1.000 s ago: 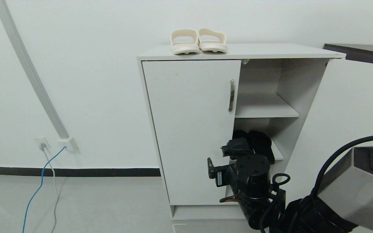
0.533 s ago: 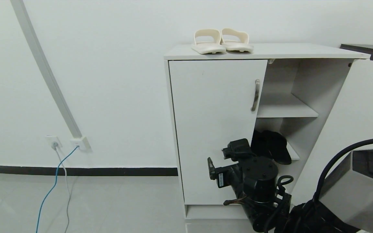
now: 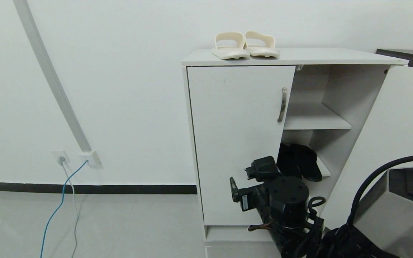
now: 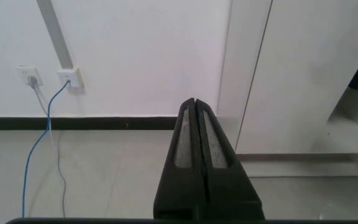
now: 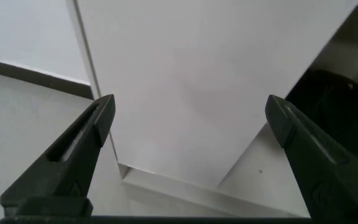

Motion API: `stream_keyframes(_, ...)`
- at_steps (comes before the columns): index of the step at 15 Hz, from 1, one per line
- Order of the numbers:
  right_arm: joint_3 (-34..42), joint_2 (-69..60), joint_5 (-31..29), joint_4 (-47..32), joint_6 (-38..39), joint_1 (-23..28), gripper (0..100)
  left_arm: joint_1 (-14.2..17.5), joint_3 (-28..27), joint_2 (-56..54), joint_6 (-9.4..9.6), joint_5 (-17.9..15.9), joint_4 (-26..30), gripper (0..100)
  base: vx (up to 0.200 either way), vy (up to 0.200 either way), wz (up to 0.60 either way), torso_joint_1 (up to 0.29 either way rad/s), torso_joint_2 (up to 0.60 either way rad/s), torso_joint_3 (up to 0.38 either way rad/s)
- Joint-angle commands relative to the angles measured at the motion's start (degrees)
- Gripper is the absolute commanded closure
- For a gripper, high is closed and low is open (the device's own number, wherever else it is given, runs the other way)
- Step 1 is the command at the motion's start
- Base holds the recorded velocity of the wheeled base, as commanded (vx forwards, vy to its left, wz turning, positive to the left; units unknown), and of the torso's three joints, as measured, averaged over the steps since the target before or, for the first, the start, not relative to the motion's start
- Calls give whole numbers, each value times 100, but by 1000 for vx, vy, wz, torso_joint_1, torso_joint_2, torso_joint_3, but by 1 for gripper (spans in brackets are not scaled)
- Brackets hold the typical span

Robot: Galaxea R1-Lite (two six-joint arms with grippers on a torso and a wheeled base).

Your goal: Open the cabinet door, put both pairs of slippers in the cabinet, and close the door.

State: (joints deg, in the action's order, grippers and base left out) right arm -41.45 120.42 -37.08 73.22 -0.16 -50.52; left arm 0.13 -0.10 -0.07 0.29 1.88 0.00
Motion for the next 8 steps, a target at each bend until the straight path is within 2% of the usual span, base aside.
stream_keyframes(1,5,-10,-1,0,-2,-11,0,4,1,7,-3,-3,0,100,0,0,0,0,0,0)
stream_keyframes(6,14,-36,-1,8,-2,-99,0,4,1,7,15,6,0,100,0,0,0,0,0,0)
stream_keyframes(8,49,-45,-1,8,-2,-99,0,4,1,7,15,6,0,100,0,0,0,15,-134,-173)
